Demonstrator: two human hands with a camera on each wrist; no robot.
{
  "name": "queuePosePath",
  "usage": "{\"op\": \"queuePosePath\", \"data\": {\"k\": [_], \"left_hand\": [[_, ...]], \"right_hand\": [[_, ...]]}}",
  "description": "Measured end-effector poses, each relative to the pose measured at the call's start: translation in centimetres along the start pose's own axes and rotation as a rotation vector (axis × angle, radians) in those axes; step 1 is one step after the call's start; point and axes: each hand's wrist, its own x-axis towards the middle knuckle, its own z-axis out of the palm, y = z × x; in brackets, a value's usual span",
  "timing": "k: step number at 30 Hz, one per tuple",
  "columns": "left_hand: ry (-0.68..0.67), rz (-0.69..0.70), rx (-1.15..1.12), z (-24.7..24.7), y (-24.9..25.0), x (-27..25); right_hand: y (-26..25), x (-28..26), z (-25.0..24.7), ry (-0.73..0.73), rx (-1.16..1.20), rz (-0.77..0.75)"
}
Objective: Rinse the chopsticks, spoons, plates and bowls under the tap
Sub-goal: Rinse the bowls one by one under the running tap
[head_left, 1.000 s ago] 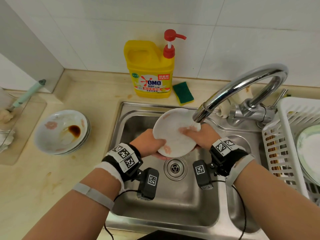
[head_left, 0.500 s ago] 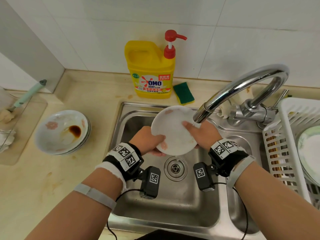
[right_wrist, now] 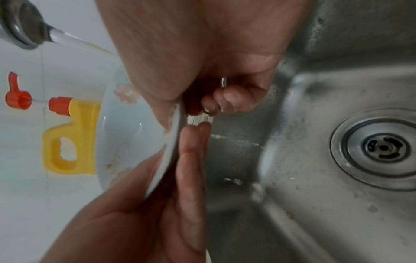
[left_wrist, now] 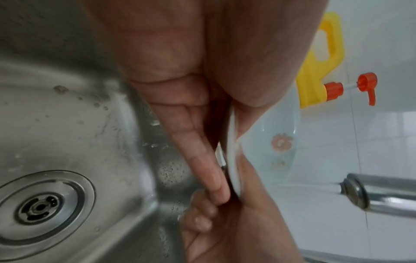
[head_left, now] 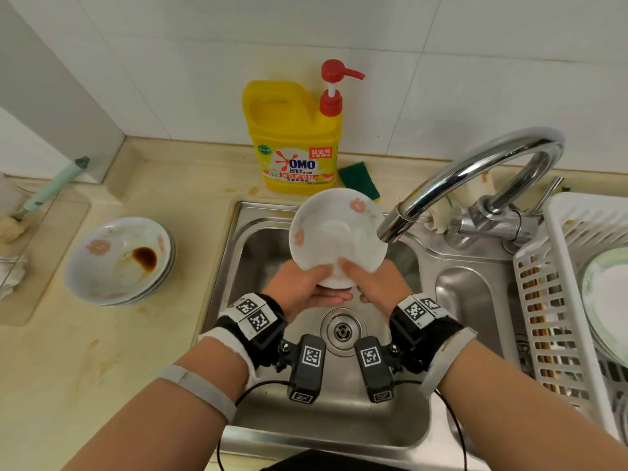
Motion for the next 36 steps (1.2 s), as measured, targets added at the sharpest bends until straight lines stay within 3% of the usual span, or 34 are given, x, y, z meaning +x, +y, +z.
{"op": "queuePosePath", "data": {"k": [8,19,26,31,36], "left_hand": [[-0.053,-0.015,0.208,-1.3,0.7,0.2],[-0.078,-0.061,0.393,-1.5,2.2,0.9],[0.057,-0.017,0.233,-1.2,1.4,1.5],[-0.017,-0.029,0.096,-0.1,0.8,1.0],[-0.031,-0.006,0.106,-0.8,1.3,0.9]], "right_hand": [[-0.8,1.1,-1.9,0.033,-0.103,0.076],[-4.2,1.3,-3.6,0.081,-0.307,0.058],[-3.0,1.2,-3.3,0.065,-0.202,0.01],[-1.2,0.5,-1.0,0.004,0.098,0.067],[-1.8,0.6,-1.6,-0.011,0.04,0.106]]}}
